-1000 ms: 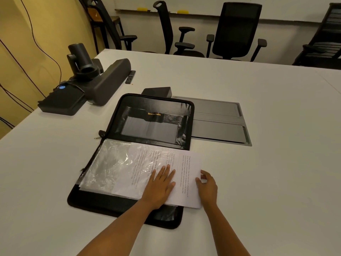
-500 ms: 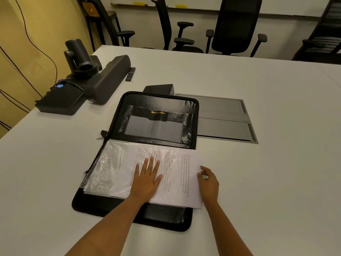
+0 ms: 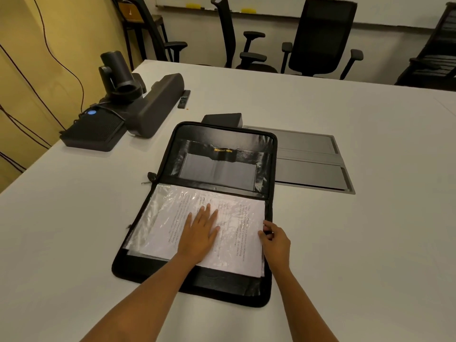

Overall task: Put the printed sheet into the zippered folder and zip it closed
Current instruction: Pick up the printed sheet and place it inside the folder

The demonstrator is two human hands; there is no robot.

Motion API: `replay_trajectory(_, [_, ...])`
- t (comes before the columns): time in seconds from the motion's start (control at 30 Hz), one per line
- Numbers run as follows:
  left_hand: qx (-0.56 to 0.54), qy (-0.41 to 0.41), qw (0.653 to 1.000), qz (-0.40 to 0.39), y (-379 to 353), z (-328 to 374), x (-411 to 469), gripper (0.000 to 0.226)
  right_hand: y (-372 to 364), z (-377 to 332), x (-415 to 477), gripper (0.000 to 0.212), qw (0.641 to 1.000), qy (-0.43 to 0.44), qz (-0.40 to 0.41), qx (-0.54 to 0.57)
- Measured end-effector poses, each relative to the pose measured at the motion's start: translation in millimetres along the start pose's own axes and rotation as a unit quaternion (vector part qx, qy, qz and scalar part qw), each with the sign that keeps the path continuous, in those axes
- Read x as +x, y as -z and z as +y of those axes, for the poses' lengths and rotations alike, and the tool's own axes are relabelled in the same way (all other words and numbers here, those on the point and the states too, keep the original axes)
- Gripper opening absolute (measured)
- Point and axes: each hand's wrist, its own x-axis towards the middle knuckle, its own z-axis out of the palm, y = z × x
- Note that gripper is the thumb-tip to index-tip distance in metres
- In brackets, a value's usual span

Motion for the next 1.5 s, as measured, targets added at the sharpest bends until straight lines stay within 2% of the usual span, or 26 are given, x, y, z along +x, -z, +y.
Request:
replay_trajectory(0.13, [0.02,-0.006,1.0,-0.006,1,-30,-13,0.079,-3,-1,1,0.033,1.0,0.01,0.001,-0.013])
replay_trajectory(0.33, [0.006,-0.005,1.0,-0.011,-8,-31,-18,0.069,-13,-4,0,0.035,1.0,0.002,-0.004,-0.005])
replay_trajectory(0.73, [0.025,0.002,0.999,-0.023,-4,-25,-25,0.086,-30,-13,0,0.035,0.998,-0.017,-0.033,-0.046])
replay_trajectory(0.87, [0.028,0.005,0.999,-0.034,1,-24,-24,0.078,-27,-17,-1,0.033,0.997,-0.029,-0.051,-0.056])
replay_trajectory(0.97, [0.018,0.002,0.999,-0.037,6,-31,-23,0.058,-28,-22,-4,0.035,0.996,-0.028,-0.039,-0.069])
replay_trajectory(1.1, [0.008,0.016,1.0,-0.009,9,-52,-38,0.058,-33,-24,-11,0.031,0.996,-0.036,-0.014,-0.082])
replay_trajectory(1.23, [-0.004,0.034,0.999,-0.012,14,-71,-63,0.095,-34,-24,-22,0.03,0.991,-0.04,-0.025,-0.124])
replay_trajectory(1.5, [-0.003,0.074,0.997,-0.007,16,-94,-100,0.106,-31,-22,-49,0.026,0.989,-0.065,-0.015,-0.132])
